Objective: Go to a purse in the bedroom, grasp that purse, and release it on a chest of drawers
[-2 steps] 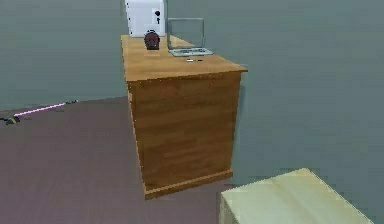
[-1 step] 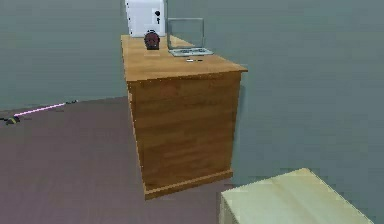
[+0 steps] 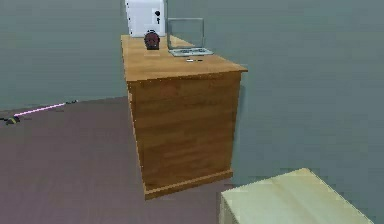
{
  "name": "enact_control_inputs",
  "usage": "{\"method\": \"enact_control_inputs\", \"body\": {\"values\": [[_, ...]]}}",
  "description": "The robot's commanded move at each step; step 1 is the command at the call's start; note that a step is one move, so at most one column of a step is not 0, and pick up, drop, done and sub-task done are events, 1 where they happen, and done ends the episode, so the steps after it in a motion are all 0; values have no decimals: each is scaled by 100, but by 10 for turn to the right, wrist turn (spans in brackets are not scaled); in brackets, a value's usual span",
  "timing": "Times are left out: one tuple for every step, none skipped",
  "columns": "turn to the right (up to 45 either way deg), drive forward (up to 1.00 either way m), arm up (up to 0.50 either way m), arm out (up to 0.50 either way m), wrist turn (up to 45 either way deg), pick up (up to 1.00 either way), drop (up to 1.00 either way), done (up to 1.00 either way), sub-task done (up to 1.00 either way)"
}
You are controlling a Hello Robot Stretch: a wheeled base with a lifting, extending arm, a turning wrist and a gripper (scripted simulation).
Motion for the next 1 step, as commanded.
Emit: {"method": "enact_control_inputs", "body": {"values": [[0, 0, 0, -10, 0, 0, 0, 0, 0]]}}
